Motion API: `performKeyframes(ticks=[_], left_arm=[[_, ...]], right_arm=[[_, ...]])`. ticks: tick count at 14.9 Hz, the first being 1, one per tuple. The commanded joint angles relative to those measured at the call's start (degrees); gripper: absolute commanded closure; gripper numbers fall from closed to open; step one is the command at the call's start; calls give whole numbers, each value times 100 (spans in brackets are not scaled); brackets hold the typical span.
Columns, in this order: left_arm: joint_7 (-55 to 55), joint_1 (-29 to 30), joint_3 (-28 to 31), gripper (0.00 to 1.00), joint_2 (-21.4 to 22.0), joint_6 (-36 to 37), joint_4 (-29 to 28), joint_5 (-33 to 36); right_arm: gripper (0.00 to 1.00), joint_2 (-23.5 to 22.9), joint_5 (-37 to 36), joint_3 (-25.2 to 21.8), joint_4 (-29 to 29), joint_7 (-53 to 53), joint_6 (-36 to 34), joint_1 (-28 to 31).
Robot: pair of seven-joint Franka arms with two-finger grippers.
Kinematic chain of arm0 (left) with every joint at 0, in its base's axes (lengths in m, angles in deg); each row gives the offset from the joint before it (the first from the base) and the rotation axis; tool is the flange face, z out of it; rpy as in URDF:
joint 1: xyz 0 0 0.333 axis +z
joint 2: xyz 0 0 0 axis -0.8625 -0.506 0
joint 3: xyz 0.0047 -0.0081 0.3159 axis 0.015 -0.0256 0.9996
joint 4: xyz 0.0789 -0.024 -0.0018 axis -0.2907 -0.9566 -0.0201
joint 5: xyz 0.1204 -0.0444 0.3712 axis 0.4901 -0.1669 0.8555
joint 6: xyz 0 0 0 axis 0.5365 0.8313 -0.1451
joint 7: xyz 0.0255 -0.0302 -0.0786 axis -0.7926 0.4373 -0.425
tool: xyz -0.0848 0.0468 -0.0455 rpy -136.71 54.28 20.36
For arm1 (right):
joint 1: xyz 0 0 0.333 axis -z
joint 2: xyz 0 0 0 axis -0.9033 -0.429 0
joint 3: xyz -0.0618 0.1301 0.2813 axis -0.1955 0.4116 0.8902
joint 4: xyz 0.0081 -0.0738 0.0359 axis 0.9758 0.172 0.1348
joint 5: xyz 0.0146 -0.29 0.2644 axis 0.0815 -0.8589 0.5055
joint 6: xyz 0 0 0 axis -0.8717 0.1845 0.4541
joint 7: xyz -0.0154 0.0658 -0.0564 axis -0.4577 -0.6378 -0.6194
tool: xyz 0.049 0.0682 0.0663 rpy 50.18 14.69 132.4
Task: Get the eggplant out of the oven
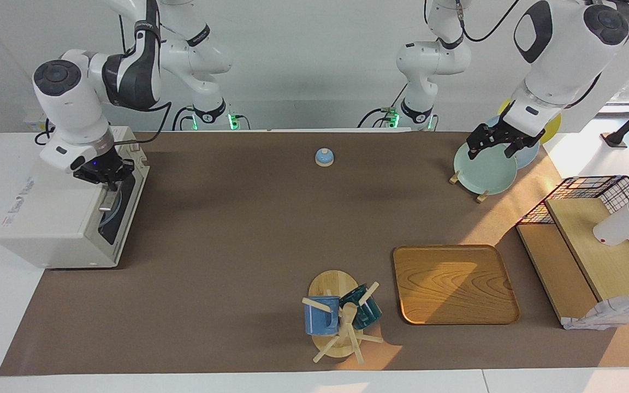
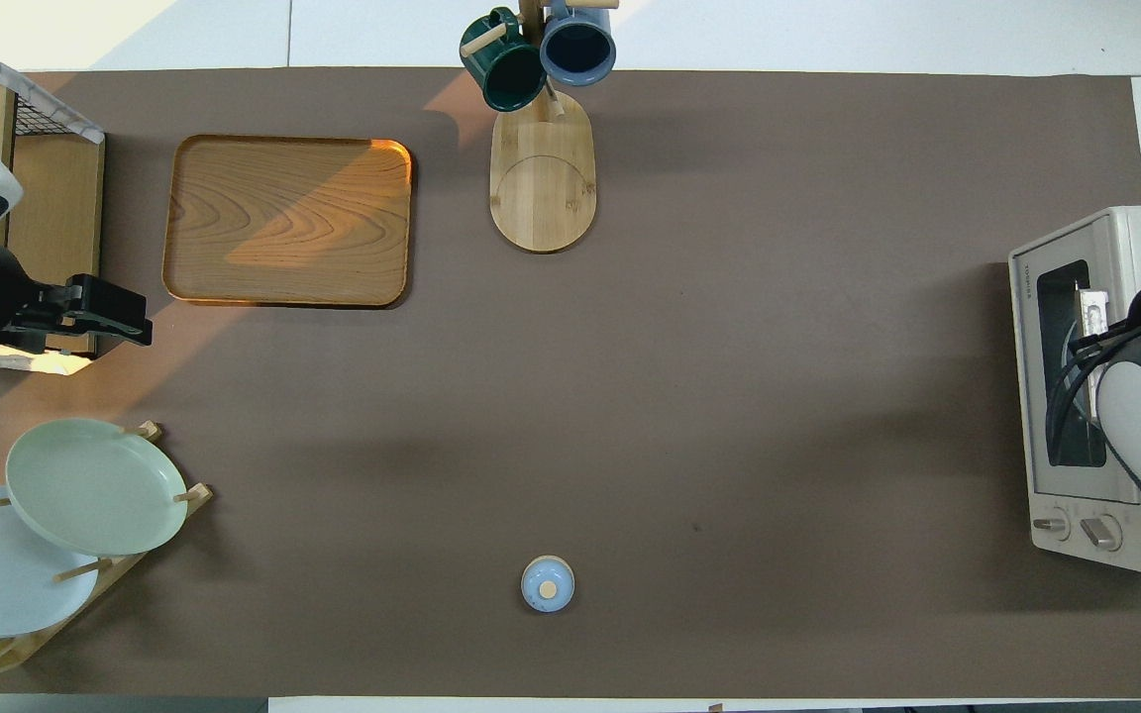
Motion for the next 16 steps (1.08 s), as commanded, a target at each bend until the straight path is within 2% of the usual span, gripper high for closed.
performKeyframes(ticks=[1, 5, 10, 13, 16], left_arm=[[-54, 72, -57, 0, 103, 20, -80, 100], [-54, 72, -57, 0, 103, 12, -80, 100], [-54, 72, -57, 0, 103, 20, -80, 100], [-54, 72, -57, 0, 103, 20, -80, 100], [-54, 72, -57, 0, 103, 12, -80, 109]], right_arm=[[100, 56, -131, 44, 283, -130, 334, -20], [100, 39, -26, 80, 634, -209, 807, -73], [100, -268, 54, 97, 697, -929, 1257, -617], [100, -532, 264, 97, 767, -1044, 1809, -653], [100, -647, 369, 97, 1074, -1175, 2232, -644]])
